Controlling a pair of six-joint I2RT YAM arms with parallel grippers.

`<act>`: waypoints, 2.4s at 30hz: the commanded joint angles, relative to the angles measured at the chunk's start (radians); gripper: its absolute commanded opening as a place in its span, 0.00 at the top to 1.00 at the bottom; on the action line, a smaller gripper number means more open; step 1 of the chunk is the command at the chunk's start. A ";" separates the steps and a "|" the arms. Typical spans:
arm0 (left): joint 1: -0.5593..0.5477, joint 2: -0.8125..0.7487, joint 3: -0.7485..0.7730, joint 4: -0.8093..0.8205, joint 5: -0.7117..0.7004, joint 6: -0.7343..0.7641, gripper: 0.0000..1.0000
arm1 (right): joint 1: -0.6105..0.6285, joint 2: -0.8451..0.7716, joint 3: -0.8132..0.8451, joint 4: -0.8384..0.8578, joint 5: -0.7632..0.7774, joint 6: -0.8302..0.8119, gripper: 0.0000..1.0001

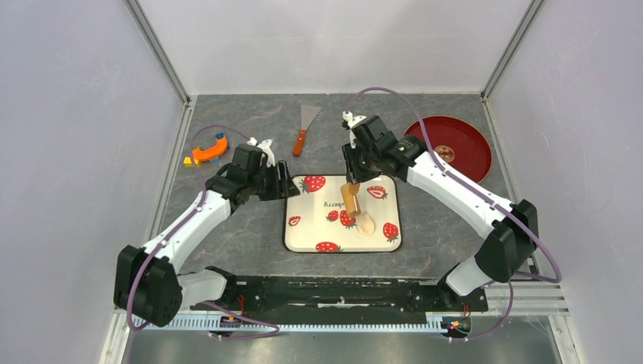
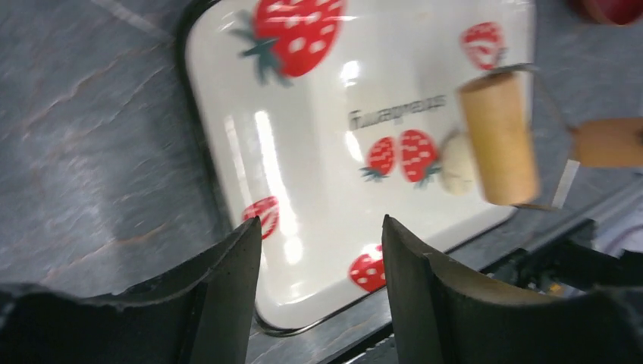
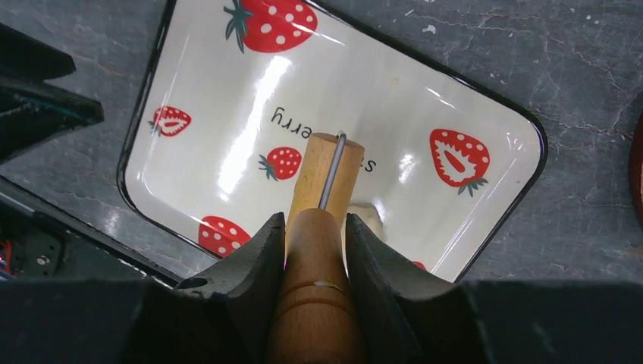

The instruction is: Roll out the dumpling wrappers from the dough

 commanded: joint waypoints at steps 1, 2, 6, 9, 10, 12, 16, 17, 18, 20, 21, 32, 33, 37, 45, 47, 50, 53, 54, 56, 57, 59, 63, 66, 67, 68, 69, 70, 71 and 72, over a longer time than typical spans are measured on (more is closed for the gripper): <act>-0.046 -0.046 0.056 0.179 0.189 -0.081 0.36 | -0.035 -0.080 -0.017 0.127 -0.071 0.092 1.00; -0.062 -0.044 0.054 0.231 0.220 -0.119 0.36 | -0.044 -0.083 -0.019 0.136 -0.078 0.106 1.00; -0.148 0.019 0.067 0.421 0.320 -0.241 0.38 | -0.064 -0.092 -0.026 0.159 -0.118 0.162 1.00; -0.214 0.081 0.093 0.491 0.339 -0.270 0.38 | -0.064 -0.103 -0.035 0.176 -0.134 0.191 1.00; -0.230 0.096 0.095 0.501 0.333 -0.278 0.38 | -0.066 -0.107 -0.037 0.182 -0.137 0.201 1.00; -0.255 0.127 0.087 0.532 0.327 -0.291 0.40 | -0.067 -0.112 -0.038 0.194 -0.148 0.213 1.00; -0.279 0.167 0.069 0.586 0.331 -0.322 0.44 | -0.071 -0.117 -0.027 0.201 -0.158 0.234 1.00; -0.286 0.175 0.070 0.593 0.329 -0.324 0.44 | -0.071 -0.117 -0.023 0.202 -0.159 0.236 1.00; -0.290 0.181 0.072 0.594 0.329 -0.324 0.46 | -0.071 -0.116 -0.020 0.202 -0.158 0.237 1.00; -0.301 0.191 0.075 0.594 0.329 -0.326 0.48 | -0.076 -0.116 -0.016 0.202 -0.162 0.243 1.00; -0.303 0.197 0.074 0.594 0.327 -0.327 0.50 | -0.077 -0.116 -0.015 0.203 -0.165 0.245 1.00; -0.311 0.190 0.111 0.472 0.243 -0.241 0.98 | -0.089 -0.135 -0.043 0.249 -0.246 0.224 0.90; -0.311 0.185 0.132 0.391 0.203 -0.200 0.98 | -0.092 -0.141 -0.054 0.252 -0.259 0.218 0.81; -0.313 0.148 0.203 0.189 0.059 -0.053 0.98 | -0.115 -0.183 -0.106 0.262 -0.298 0.191 0.34; -0.379 0.008 0.258 -0.028 -0.285 0.191 0.98 | -0.165 -0.201 -0.198 0.326 -0.515 0.187 0.02; -0.390 -0.012 0.261 -0.046 -0.322 0.214 0.98 | -0.165 -0.176 -0.210 0.338 -0.580 0.200 0.02; -0.403 -0.023 0.268 -0.066 -0.350 0.230 0.98 | -0.165 -0.148 -0.233 0.395 -0.659 0.238 0.06; -0.422 -0.009 0.284 -0.082 -0.363 0.238 0.98 | -0.158 -0.121 -0.235 0.440 -0.712 0.276 0.12; -0.430 -0.005 0.291 -0.087 -0.368 0.239 0.98 | -0.158 -0.113 -0.234 0.447 -0.718 0.283 0.14; -0.443 0.008 0.300 -0.088 -0.377 0.239 0.98 | -0.153 -0.099 -0.231 0.459 -0.728 0.295 0.19; -0.449 0.013 0.306 -0.089 -0.382 0.239 0.98 | -0.151 -0.094 -0.231 0.462 -0.731 0.298 0.21; -0.459 0.022 0.314 -0.089 -0.396 0.236 0.98 | -0.148 -0.082 -0.236 0.463 -0.739 0.299 0.25; -0.470 0.035 0.333 -0.088 -0.415 0.231 0.98 | -0.142 -0.066 -0.241 0.460 -0.766 0.302 0.33; -0.475 0.043 0.342 -0.089 -0.425 0.231 0.98 | -0.137 -0.064 -0.243 0.456 -0.771 0.301 0.36; -0.476 0.046 0.342 -0.088 -0.426 0.230 0.98 | -0.137 -0.065 -0.243 0.455 -0.772 0.302 0.38; -0.477 0.046 0.344 -0.088 -0.428 0.232 0.98 | -0.137 -0.065 -0.244 0.454 -0.771 0.302 0.40; -0.478 0.046 0.344 -0.089 -0.429 0.231 0.98 | -0.137 -0.064 -0.244 0.454 -0.773 0.304 0.43; -0.479 0.047 0.344 -0.089 -0.429 0.230 0.98 | -0.138 -0.065 -0.243 0.454 -0.773 0.302 0.46; -0.480 0.047 0.344 -0.090 -0.430 0.230 0.98 | -0.138 -0.065 -0.242 0.454 -0.772 0.305 0.49; -0.481 0.047 0.344 -0.090 -0.430 0.229 0.98 | -0.137 -0.064 -0.241 0.455 -0.771 0.306 0.53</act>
